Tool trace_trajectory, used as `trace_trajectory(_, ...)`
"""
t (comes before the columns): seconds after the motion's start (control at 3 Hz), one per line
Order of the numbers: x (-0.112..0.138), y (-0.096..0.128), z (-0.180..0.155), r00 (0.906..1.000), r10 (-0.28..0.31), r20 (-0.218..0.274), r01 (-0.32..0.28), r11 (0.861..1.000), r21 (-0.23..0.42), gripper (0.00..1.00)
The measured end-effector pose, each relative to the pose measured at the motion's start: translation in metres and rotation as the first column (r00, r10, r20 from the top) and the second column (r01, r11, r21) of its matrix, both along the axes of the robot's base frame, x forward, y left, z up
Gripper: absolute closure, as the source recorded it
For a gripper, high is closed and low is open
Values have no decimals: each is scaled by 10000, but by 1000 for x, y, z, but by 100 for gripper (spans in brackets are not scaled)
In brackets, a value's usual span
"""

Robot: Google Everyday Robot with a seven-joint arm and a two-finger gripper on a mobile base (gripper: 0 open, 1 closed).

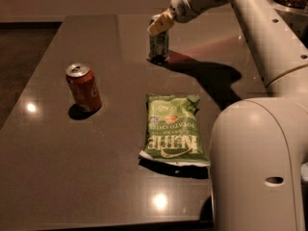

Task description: Pick green can

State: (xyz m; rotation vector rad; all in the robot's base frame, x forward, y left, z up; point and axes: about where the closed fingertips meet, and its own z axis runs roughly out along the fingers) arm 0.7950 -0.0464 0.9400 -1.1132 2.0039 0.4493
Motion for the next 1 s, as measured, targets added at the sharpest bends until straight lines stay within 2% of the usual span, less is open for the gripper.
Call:
trace_trajectory(0.33,-24,6,34,9960,876,189,-878,9961,104,98)
trace_trajectory(0.67,-38,7,52,9909,1313,295,-1316,9913,96,100)
trace_trajectory(1.0,-39,7,53,9904,1357,283,-1360,9907,94,100)
